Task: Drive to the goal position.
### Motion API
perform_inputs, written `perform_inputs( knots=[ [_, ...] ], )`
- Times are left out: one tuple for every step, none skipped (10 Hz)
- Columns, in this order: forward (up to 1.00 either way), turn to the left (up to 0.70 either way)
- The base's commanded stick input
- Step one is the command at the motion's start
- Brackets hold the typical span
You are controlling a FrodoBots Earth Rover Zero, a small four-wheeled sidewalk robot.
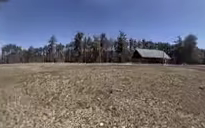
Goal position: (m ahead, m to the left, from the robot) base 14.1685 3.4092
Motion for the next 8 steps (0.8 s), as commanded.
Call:
perform_inputs(
  knots=[
    [0.70, 0.00],
    [0.70, 0.00],
    [0.70, 0.00],
    [0.70, 0.00],
    [0.70, 0.00],
    [0.70, 0.00],
    [0.70, 0.00],
    [0.70, 0.00]
  ],
)
